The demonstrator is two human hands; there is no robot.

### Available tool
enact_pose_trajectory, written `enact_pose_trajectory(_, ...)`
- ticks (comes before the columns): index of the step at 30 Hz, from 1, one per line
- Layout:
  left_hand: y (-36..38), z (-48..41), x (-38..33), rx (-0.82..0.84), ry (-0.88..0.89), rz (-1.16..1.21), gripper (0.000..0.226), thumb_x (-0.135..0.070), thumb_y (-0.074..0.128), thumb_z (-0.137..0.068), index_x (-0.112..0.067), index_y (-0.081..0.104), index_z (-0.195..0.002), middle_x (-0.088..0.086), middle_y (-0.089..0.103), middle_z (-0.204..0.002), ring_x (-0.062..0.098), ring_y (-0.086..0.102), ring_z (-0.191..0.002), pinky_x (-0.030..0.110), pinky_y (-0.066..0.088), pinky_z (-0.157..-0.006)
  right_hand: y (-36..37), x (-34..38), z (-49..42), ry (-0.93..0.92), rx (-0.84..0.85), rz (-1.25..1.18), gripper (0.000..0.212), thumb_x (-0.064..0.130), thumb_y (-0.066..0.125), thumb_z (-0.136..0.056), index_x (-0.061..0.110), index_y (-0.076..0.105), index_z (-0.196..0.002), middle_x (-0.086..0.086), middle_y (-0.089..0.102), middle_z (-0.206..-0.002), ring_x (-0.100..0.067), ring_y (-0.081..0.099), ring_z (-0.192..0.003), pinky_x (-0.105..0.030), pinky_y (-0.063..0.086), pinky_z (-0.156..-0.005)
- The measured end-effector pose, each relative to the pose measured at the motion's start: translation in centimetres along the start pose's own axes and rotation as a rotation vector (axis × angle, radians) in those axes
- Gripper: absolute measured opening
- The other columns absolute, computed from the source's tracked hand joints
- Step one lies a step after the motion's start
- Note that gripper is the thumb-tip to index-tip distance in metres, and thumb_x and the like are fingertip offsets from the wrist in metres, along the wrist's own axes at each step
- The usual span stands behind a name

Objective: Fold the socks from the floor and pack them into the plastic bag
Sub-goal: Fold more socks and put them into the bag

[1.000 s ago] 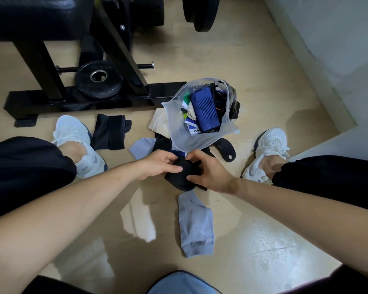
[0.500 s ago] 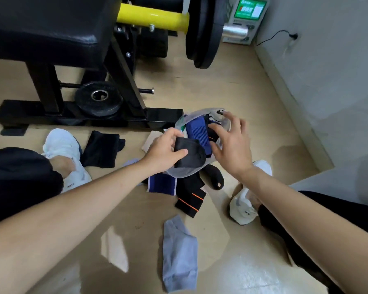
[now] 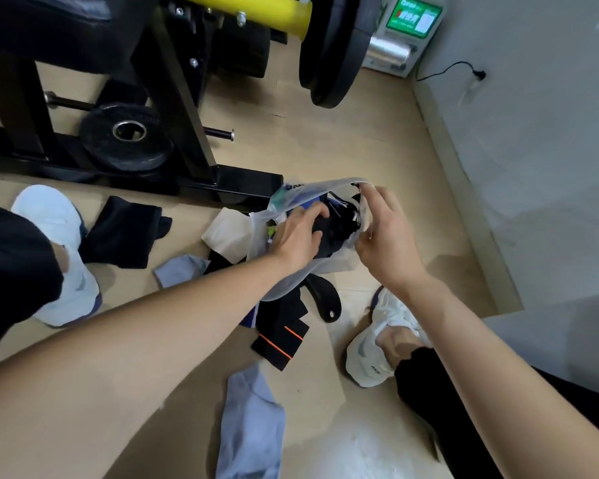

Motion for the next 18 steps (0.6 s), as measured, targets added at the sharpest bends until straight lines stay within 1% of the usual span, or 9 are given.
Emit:
enact_pose_trajectory(3, 1.8, -2.4, 1.0, 0.003, -0.097, -0.008, 0.027, -0.013, 0.056, -0.098, -0.029, 0.051, -0.119, 0.006, 0.052, -0.119, 0.031, 0.059, -0.101, 0.042, 0.047, -0.089, -0.5, -0.3, -0.6, -0.003, 0.026, -0.01, 0.078, -0.014, 0.049, -0.069, 0.011, 0.043, -0.143, -0.003, 0.047, -0.133, -0.018, 0.053, -0.092, -0.025, 0.043, -0.078)
enact_pose_trajectory(5, 3.1, -3.8, 1.4, 0.006, -0.089, 0.004, 0.025, -0.015, 0.057, -0.098, -0.026, 0.055, -0.12, 0.004, 0.049, -0.122, 0.03, 0.06, -0.101, 0.038, 0.046, -0.086, -0.8, -0.7, -0.8, -0.011, 0.049, -0.028, 0.079, -0.013, 0.05, -0.07, 0.011, 0.043, -0.145, -0.003, 0.046, -0.137, -0.014, 0.051, -0.09, -0.025, 0.045, -0.079)
enact_pose_trajectory(7, 4.6, -5.1, 1.8, 0.037, -0.047, 0.006, 0.029, -0.016, 0.06, -0.098, -0.025, 0.057, -0.125, 0.004, 0.048, -0.125, 0.03, 0.06, -0.108, 0.038, 0.047, -0.09, -1.1, -1.1, -1.1, -0.022, 0.076, -0.041, 0.08, -0.013, 0.052, -0.07, 0.011, 0.043, -0.145, -0.002, 0.046, -0.139, -0.007, 0.045, -0.084, -0.018, 0.041, -0.076)
enact_pose_trajectory(9, 6.1, -6.3, 1.8, 0.082, 0.024, -0.045, 0.04, -0.018, 0.063, -0.097, -0.024, 0.054, -0.135, 0.006, 0.05, -0.13, 0.03, 0.056, -0.117, 0.042, 0.046, -0.099, -1.4, -1.6, -1.4, -0.033, 0.091, -0.054, 0.08, -0.013, 0.054, -0.07, 0.011, 0.044, -0.145, -0.001, 0.046, -0.139, -0.005, 0.044, -0.086, -0.005, 0.034, -0.075)
enact_pose_trajectory(10, 6.6, -6.9, 1.8, 0.093, 0.066, -0.131, 0.045, -0.022, 0.064, -0.097, -0.025, 0.052, -0.14, 0.006, 0.052, -0.131, 0.03, 0.052, -0.12, 0.044, 0.044, -0.102, -1.6, -1.8, -1.5, -0.037, 0.093, -0.062, 0.08, -0.013, 0.055, -0.07, 0.011, 0.044, -0.145, 0.0, 0.046, -0.139, -0.005, 0.044, -0.087, -0.002, 0.032, -0.075)
enact_pose_trajectory(12, 7.4, -8.0, 2.2, 0.097, 0.144, -0.411, 0.051, -0.033, 0.063, -0.097, -0.03, 0.047, -0.145, 0.004, 0.054, -0.135, 0.029, 0.045, -0.123, 0.043, 0.038, -0.103, -1.9, -2.0, -1.7, -0.032, 0.095, -0.074, 0.079, -0.011, 0.056, -0.071, 0.011, 0.044, -0.145, 0.0, 0.047, -0.139, -0.005, 0.045, -0.089, -0.002, 0.033, -0.077)
enact_pose_trajectory(13, 7.7, -8.5, 2.8, 0.104, 0.148, -0.52, 0.052, -0.038, 0.062, -0.096, -0.033, 0.046, -0.146, 0.003, 0.052, -0.139, 0.03, 0.041, -0.126, 0.042, 0.034, -0.104, -2.0, -2.1, -1.7, -0.028, 0.097, -0.075, 0.079, -0.011, 0.057, -0.071, 0.012, 0.044, -0.146, 0.001, 0.047, -0.139, -0.005, 0.046, -0.089, -0.003, 0.033, -0.077)
enact_pose_trajectory(16, 8.2, -9.4, 4.6, 0.166, 0.046, -0.686, 0.052, -0.05, 0.057, -0.096, -0.036, 0.046, -0.146, 0.006, 0.031, -0.157, 0.034, 0.026, -0.142, 0.048, 0.028, -0.114, -2.0, -2.3, -1.5, -0.019, 0.104, -0.083, 0.08, -0.012, 0.057, -0.072, 0.014, 0.044, -0.146, 0.004, 0.046, -0.138, -0.006, 0.047, -0.086, -0.001, 0.034, -0.076)
enact_pose_trajectory(18, 8.7, -9.6, 4.7, 0.193, 0.053, -0.793, 0.052, -0.053, 0.051, -0.098, -0.032, 0.047, -0.145, 0.006, 0.022, -0.162, 0.036, 0.022, -0.145, 0.051, 0.027, -0.115, -1.8, -2.5, -1.4, -0.01, 0.11, -0.083, 0.08, -0.012, 0.058, -0.072, 0.015, 0.044, -0.146, 0.005, 0.046, -0.137, -0.006, 0.047, -0.084, -0.005, 0.037, -0.075)
Point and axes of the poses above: each hand's wrist, its own z-axis away from the middle knuckle, its own y-axis out of the palm, x = y × z, the point moved 5 cm from there along -z, towards the middle knuckle
